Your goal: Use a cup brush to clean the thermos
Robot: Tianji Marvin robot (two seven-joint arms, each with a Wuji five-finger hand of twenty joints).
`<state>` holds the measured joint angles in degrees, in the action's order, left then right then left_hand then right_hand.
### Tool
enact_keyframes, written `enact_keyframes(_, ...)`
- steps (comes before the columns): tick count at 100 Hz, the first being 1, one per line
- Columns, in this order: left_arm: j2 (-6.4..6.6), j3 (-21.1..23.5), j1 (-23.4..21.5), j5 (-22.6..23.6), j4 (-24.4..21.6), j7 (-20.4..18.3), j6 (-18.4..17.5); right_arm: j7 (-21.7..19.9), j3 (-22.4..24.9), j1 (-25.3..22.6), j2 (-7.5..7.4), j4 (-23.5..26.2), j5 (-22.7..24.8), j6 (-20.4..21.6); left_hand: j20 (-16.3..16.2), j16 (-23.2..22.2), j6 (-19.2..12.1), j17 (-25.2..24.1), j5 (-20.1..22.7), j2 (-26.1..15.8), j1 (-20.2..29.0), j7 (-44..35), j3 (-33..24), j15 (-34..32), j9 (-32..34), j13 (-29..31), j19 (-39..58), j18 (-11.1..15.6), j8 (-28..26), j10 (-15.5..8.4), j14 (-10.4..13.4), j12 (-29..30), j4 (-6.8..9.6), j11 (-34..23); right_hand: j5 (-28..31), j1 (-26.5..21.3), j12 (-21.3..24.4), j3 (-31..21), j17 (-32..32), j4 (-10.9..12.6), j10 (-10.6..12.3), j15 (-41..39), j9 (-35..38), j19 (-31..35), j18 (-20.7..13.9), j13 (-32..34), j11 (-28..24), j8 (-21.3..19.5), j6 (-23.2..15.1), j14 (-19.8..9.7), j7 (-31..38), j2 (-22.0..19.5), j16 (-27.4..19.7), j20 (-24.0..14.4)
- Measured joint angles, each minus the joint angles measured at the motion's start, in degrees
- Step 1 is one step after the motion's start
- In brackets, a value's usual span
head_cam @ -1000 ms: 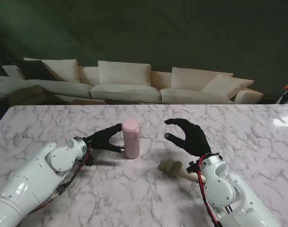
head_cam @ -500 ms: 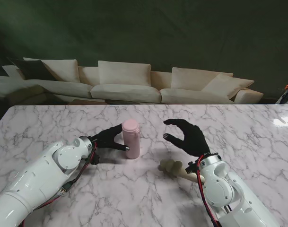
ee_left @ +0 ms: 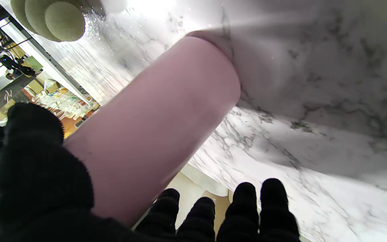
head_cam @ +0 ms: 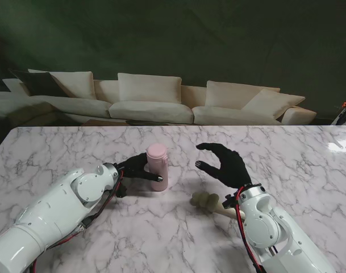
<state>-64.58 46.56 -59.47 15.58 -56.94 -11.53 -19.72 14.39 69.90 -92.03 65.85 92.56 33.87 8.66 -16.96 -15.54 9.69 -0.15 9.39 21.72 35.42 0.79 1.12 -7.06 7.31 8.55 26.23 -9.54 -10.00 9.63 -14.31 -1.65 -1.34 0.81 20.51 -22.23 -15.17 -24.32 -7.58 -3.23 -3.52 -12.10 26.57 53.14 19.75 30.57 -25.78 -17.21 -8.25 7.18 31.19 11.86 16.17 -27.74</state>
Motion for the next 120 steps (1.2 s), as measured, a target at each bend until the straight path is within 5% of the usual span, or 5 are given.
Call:
enact_keyframes(20, -0.90, -0.4, 0.4, -3.8, 0.5, -0.7, 3.7, 0.0, -0.1, 0.1, 0.00, -0.2, 0.0, -0.1, -2.9, 0.0, -7.3, 1.2, 0.2, 0.0, 0.9, -2.3, 0.7, 0.0, 0.0, 0.0, -2.8, -12.8, -8.3, 0.0, -3.0, 0.0, 0.00, 0.0, -0.8, 0.0, 0.0, 0.0, 0.1, 0.0, 0.0, 0.0, -0.2, -0.3, 0.0, -0.1, -0.1, 0.0, 0.0, 0.0, -0.1, 0.0, 0.0, 0.0)
enact_keyframes(38, -2.55, -0.1, 0.1, -7.3, 1.9, 1.8, 3.7, 0.0, -0.3, 0.3, 0.00, -0.4, 0.0, -0.2, -3.0, 0.0, -12.1, 0.6, 10.4, 1.0, 5.8, -8.8, 1.4, 0.1, 0.0, -1.4, -6.7, -17.7, -13.7, -2.2, -3.0, 0.0, -0.29, 0.0, -1.4, 0.0, -0.1, 0.0, 0.1, 0.0, 0.0, 0.0, -0.8, -0.4, 0.0, -0.1, -0.2, 0.0, 0.0, 0.0, -0.2, 0.0, 0.0, 0.0)
enact_keyframes(67, -4.76, 2.1, -3.2, -8.5, 0.5, 10.0, 2.7, 0.4, -0.5, 0.5, 0.02, -0.8, 0.1, -0.2, -4.9, -0.7, -4.4, 2.7, 16.6, 6.8, 22.1, -23.7, 5.1, -0.8, 2.8, 0.7, -9.0, -17.8, -38.5, -2.8, -2.9, -11.7, 0.58, -4.6, -1.4, 0.0, -0.2, 0.1, 0.4, 0.0, -0.1, 0.0, -1.5, -0.5, 0.0, -0.8, -0.8, -0.1, 0.0, -0.1, -0.2, 0.0, 0.0, -0.1)
enact_keyframes(92, -4.67, 3.9, -5.1, -3.6, -3.5, 11.5, 1.7, 0.5, -0.6, 0.5, 0.04, -0.8, 0.0, -0.3, -5.0, -3.4, 1.3, 8.0, 11.5, 7.5, 26.5, -30.1, 1.9, -8.1, 17.0, 16.9, 7.8, -7.0, -44.4, 2.5, -2.0, -16.5, 3.93, -12.5, -1.4, 0.0, -0.2, 0.3, 0.4, 0.0, -0.1, 0.0, -1.5, -0.5, 0.0, -0.8, -0.8, -0.1, 0.0, -0.1, -0.2, 0.0, 0.0, -0.1)
enact_keyframes(120, -2.76, 8.2, -8.0, 1.7, -9.5, 12.3, 0.7, 0.5, -0.6, 0.5, 0.07, -0.8, -0.1, -0.3, -6.6, -9.1, 6.1, 21.7, 11.5, 9.7, 24.0, -38.2, 1.7, -16.1, 37.7, 35.6, 26.4, -5.9, -46.7, 3.3, -1.6, -34.6, 3.98, -15.7, -1.4, 0.0, -0.2, 0.3, 0.4, 0.0, -0.1, 0.0, -1.5, -0.5, 0.0, -0.8, -0.8, -0.2, 0.0, -0.1, -0.2, 0.0, 0.0, -0.1)
